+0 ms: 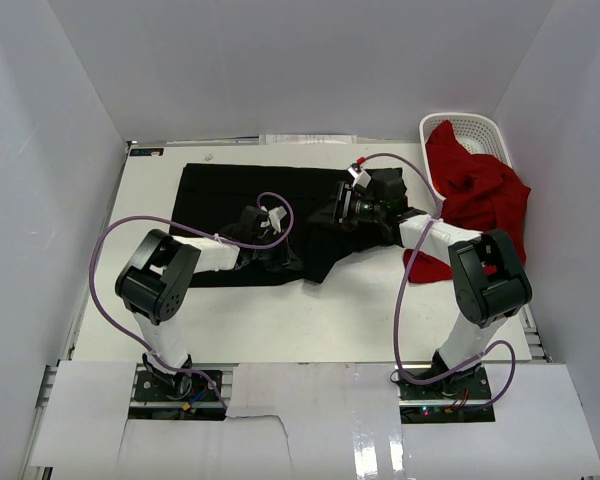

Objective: Fold and stack the t-shirts
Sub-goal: Grap the side of the flattened tshirt closest away from the robot with both arms

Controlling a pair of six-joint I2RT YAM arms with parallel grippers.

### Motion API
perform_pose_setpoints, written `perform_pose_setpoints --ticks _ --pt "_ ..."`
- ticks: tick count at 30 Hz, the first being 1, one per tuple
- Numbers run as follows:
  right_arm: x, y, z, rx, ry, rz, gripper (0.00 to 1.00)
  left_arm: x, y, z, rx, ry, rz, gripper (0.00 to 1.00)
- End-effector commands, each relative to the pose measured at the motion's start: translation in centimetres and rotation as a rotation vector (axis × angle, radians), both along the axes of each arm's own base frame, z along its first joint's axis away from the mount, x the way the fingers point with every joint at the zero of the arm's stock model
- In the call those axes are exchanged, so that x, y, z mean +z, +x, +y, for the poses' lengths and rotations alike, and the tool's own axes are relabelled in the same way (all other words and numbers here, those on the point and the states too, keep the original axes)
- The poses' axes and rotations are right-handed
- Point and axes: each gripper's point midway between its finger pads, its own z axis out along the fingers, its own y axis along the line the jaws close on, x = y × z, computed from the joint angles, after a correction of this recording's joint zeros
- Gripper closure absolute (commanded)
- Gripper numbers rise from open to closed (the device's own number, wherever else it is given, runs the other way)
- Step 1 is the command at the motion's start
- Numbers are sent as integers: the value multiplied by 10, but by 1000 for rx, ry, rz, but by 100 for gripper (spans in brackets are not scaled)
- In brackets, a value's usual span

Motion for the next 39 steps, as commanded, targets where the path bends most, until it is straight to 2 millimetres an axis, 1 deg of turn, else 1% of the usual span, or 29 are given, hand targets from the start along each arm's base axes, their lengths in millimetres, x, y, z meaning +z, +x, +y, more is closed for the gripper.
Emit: perform_pose_setpoints --ticks 1,2,3,5,8,9,13,14,16,17,19,20,22,23,25,26,27,28,29,30,31,32,33,34,35,36,38,39 --pt "66 11 20 52 188 -105 45 6 -4 -2 -16 -12 -12 64" --pt "75 14 21 49 221 -125 45 7 -5 -2 -18 -13 -11 64" --pt "82 15 23 45 238 -101 45 6 -5 -2 -18 -12 -10 64" --pt "80 15 24 56 223 -57 46 7 -5 -2 -17 -13 -13 64" --pt "96 15 21 33 235 -92 46 7 -5 -3 -18 -13 -12 64" --pt "106 15 19 24 246 -106 46 6 -6 -2 -19 -11 -11 64" --pt "129 15 11 8 279 -123 46 6 -7 -2 -20 -11 -11 64" --pt "141 14 7 4 294 -149 46 5 -7 -2 -19 -10 -10 64" --pt "156 12 3 0 313 -163 46 5 -7 -2 -19 -8 -11 64" --pt "168 7 -1 3 325 -179 46 5 -7 -1 -18 -7 -12 64" --pt "181 2 -6 5 333 -184 46 5 -8 -1 -18 -5 -12 64" --pt "195 -5 -12 7 343 -204 46 6 -8 -1 -18 -6 -14 64" --pt "197 -13 -19 -7 329 -187 46 6 -8 -1 -18 -7 -15 64" --pt "202 -22 -26 -21 314 -172 46 5 -8 0 -17 -4 -13 64" --pt "203 -33 -31 -28 293 -173 46 6 -7 -1 -19 -6 -16 64" --pt "207 -46 -35 -24 299 -186 46 5 -8 -1 -19 -5 -13 64" --pt "209 -53 -38 -21 307 -199 45 5 -7 -1 -18 -5 -15 64" --pt "202 -58 -40 -29 288 -173 45 4 -7 -1 -18 -4 -14 64" --pt "202 -58 -44 -39 236 -234 45 5 -7 -1 -19 -6 -15 64" --pt "193 -55 -48 -54 169 -239 45 5 -7 -1 -20 -7 -16 64" --pt "157 -61 -56 -69 42 -117 45 5 -7 -1 -19 -6 -16 64" --pt "136 -48 -66 -106 -90 -170 46 6 -6 -1 -19 -8 -19 64" --pt "121 -45 -73 -120 -160 -160 46 6 -6 -1 -20 -7 -20 64" --pt "100 -48 -82 -132 -231 -116 47 6 -6 -2 -18 -8 -18 64" --pt "82 -44 -89 -160 -288 -105 48 7 -5 -2 -19 -9 -21 64" --pt "59 -49 -94 -146 -329 -79 49 8 -5 -2 -20 -11 -22 64" --pt "35 -49 -96 -148 -356 -50 53 9 -5 -3 -19 -12 -22 64" --pt "19 -52 -99 -144 -376 -27 54 8 -4 -3 -17 -12 -22 64"
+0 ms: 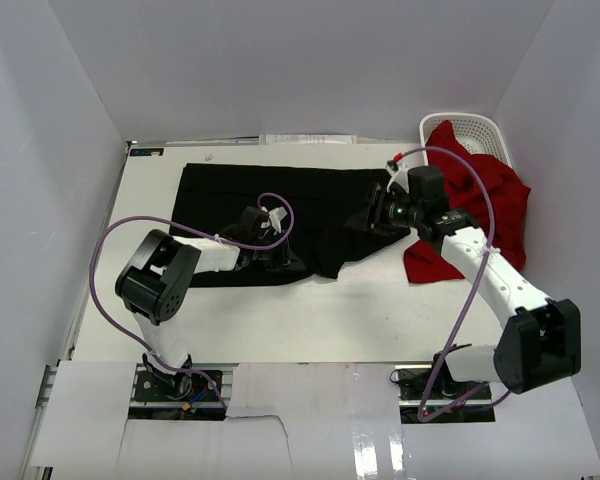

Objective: Fold and stack the t-shirts
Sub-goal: Grap the side of the flattened tshirt closest away from the robot with both arms

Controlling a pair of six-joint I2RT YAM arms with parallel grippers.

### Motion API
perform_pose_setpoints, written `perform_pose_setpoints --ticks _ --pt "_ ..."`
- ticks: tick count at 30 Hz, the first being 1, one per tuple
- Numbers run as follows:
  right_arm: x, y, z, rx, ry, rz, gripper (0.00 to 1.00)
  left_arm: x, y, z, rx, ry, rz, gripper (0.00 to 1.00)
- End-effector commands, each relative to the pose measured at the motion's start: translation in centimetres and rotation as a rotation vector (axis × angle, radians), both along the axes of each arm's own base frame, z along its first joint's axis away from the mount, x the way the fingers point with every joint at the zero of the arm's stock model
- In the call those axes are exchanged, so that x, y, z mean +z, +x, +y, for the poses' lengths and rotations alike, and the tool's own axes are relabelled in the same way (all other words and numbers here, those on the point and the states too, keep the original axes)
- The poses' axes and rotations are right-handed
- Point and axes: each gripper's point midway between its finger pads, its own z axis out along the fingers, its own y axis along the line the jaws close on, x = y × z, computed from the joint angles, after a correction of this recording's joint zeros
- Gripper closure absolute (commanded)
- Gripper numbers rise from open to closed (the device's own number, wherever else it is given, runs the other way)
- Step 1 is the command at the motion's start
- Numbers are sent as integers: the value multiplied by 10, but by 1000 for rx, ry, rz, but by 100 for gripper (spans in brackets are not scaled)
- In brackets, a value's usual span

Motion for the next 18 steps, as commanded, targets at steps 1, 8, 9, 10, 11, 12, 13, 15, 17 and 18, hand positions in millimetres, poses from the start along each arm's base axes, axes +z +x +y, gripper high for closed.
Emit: perform_pose_setpoints --ticks 1,8,9,10,11,12,13,15,17,18 --pt "-77 -12 -24 -13 -202 117 54 9 -4 -2 -15 -10 -16 64" --pt "-120 15 -17 24 -250 145 54 9 -4 -1 -14 -3 -18 64" --pt "-122 22 -15 30 -253 132 53 9 -4 -1 -15 -3 -16 64" --pt "-126 32 -13 37 -272 118 52 8 -4 -1 -15 -2 -14 64" --pt "-128 37 -13 39 -283 109 50 8 -5 0 -15 -3 -12 64" --pt "-130 43 -14 39 -297 100 50 8 -5 0 -15 -3 -11 64" --pt "-138 48 -13 47 -310 99 48 8 -5 0 -16 -3 -13 64" --pt "-136 59 -11 62 -329 58 44 9 -5 0 -17 -2 -14 64" --pt "-139 67 -8 84 -330 21 42 8 -4 -1 -20 0 -16 64" --pt "-139 70 -8 82 -336 12 40 8 -4 0 -20 2 -16 64"
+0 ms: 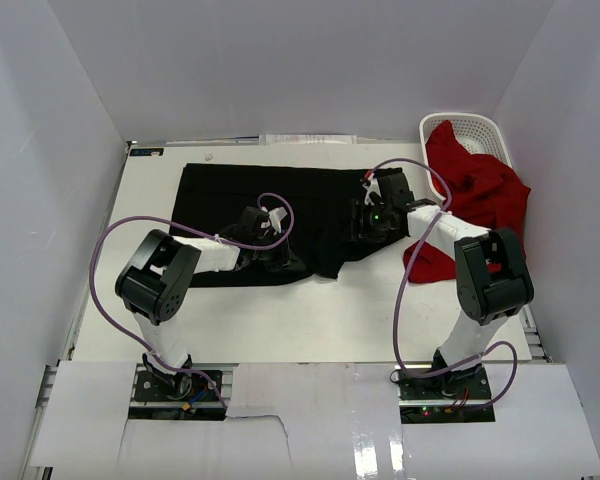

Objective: Fold and stack the t-shirts
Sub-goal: Grap the side of the flattened tshirt closest away from the robot with both arms

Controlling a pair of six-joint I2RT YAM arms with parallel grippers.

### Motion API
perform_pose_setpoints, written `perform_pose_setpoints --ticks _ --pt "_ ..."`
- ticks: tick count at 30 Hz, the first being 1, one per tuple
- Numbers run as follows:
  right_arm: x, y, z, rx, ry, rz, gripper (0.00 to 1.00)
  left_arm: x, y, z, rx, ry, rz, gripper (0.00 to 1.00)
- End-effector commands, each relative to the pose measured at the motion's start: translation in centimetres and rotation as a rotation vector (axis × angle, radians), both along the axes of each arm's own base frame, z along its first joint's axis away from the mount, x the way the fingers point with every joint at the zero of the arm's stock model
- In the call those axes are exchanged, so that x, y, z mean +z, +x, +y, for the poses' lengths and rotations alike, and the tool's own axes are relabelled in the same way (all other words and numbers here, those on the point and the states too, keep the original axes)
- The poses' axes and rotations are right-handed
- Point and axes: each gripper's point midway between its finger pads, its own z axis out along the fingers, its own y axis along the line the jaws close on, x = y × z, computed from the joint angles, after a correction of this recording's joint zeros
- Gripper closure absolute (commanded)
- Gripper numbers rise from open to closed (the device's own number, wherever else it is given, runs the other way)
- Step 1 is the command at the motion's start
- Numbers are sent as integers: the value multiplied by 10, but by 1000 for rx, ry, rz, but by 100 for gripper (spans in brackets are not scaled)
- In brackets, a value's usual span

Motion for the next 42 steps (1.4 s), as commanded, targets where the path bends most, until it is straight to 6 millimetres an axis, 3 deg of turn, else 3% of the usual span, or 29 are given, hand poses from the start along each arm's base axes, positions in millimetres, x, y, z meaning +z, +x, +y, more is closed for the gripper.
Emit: perform_pose_setpoints --ticks 1,6,8,10,11,13,14,17,18,20,21,23,24,26,27,31,37,41,42 --pt "20 34 6 52 1 -173 39 8 -3 -1 -20 1 -17 64" --pt "12 46 11 88 2 -212 37 8 -2 -2 -25 1 -17 64" --pt "10 47 17 113 30 -198 41 8 -2 -2 -25 3 -17 64" --pt "8 48 24 128 67 -170 49 9 -1 -2 -24 4 -17 64" --pt "8 47 26 127 77 -161 63 8 -2 -2 -25 3 -15 64" --pt "9 41 30 128 109 -130 77 8 -2 -2 -25 8 -16 64" --pt "10 38 30 129 118 -123 91 9 -1 -2 -24 7 -19 64" --pt "15 23 29 131 142 -90 92 9 0 -2 -23 6 -20 64" --pt "27 19 27 125 147 -103 92 10 0 -2 -24 5 -19 64" --pt "27 2 20 108 148 -78 92 11 0 -2 -24 4 -22 64" --pt "43 -6 17 104 158 -106 92 11 0 -3 -24 3 -23 64" --pt "39 -25 8 68 140 -73 92 11 0 -2 -25 4 -23 64" --pt "50 -31 2 49 133 -96 92 11 -1 -2 -25 6 -23 64" --pt "39 -57 -9 2 109 -2 92 10 -1 -1 -25 8 -23 64" --pt "47 -65 -13 -24 113 -13 92 11 -1 -1 -24 8 -27 64" --pt "37 -109 -26 -139 148 93 92 10 -1 0 -25 10 -29 64" --pt "6 -174 -24 -231 206 306 92 9 -4 2 -26 14 -31 64" --pt "5 -200 -26 -317 160 375 92 9 -5 3 -29 18 -30 64" --pt "14 -206 -21 -301 191 352 92 9 -5 3 -29 19 -32 64"
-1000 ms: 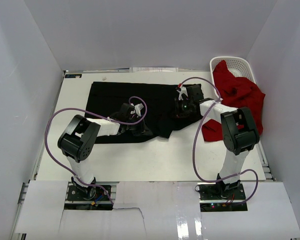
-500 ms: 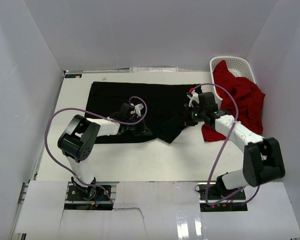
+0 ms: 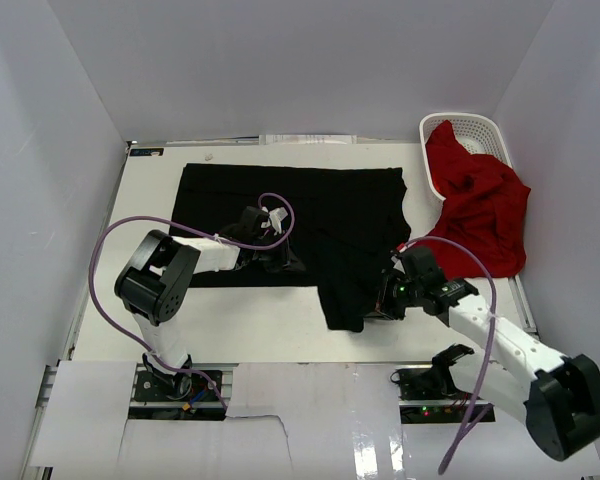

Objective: Fold and stack the t-shirts
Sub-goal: Grap the side of the flattened tshirt closest away from the robot with both arms

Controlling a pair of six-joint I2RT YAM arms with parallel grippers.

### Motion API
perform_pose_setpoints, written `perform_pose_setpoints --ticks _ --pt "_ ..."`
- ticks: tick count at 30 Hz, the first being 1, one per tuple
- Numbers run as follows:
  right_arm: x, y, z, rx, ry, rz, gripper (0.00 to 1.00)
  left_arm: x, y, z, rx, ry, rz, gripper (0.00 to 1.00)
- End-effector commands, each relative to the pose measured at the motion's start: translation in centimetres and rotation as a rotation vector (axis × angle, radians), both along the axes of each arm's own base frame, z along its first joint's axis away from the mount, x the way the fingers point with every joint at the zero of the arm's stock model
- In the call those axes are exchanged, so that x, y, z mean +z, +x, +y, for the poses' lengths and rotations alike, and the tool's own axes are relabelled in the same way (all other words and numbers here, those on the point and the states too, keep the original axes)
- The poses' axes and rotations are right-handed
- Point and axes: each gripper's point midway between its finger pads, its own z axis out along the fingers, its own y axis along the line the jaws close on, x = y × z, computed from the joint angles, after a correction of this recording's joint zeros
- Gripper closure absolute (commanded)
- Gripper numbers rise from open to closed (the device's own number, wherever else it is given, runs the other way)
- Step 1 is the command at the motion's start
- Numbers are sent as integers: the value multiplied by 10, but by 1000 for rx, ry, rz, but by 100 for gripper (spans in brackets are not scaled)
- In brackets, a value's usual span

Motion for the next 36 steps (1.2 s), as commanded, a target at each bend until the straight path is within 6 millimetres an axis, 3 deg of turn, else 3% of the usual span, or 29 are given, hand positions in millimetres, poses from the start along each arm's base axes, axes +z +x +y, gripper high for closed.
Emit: perform_pose_setpoints --ticks 1,4,6,7,9,10,13,15,16,17,18,19,20,21,22,27,29,30,33,36 --pt "17 -11 7 -122 54 46 92 10 -3 2 -16 8 -32 64" --pt "32 -8 14 -149 106 0 92 10 -2 1 -17 7 -32 64" --pt "37 2 15 -157 83 -45 92 9 -2 1 -15 7 -28 64" --pt "50 11 19 -123 69 -106 92 9 -1 0 -15 7 -28 64" --pt "41 24 17 -95 -53 -93 92 8 -1 0 -15 8 -27 64" --pt "45 40 25 -39 -98 -112 92 8 -1 0 -18 6 -27 64" --pt "39 60 45 63 -119 -123 92 10 -1 0 -19 7 -28 64" --pt "29 83 60 141 -158 -125 92 10 -2 0 -19 9 -28 64" --pt "12 90 63 165 -197 -95 92 11 -2 1 -19 9 -31 64" --pt "23 111 73 190 -203 -162 92 11 -2 1 -19 9 -31 64" --pt "24 120 77 200 -216 -174 92 11 -2 1 -19 9 -28 64" --pt "13 126 81 220 -240 -161 92 10 -3 1 -20 10 -24 64" --pt "24 141 93 239 -226 -200 91 10 -3 1 -21 9 -23 64" --pt "22 145 94 266 -252 -196 82 11 -3 0 -23 6 -23 64" --pt "7 147 95 289 -293 -159 79 10 -3 0 -24 8 -18 64" --pt "-4 162 72 263 -465 -190 74 12 -1 -2 -26 5 -23 64" --pt "8 166 63 235 -490 -251 69 12 -1 -1 -26 5 -22 64" --pt "12 167 62 224 -486 -275 54 12 -1 -1 -26 5 -22 64" --pt "29 166 54 206 -473 -363 25 10 -1 -1 -27 9 -18 64" --pt "49 161 46 190 -454 -444 24 9 -2 -2 -27 6 -14 64"
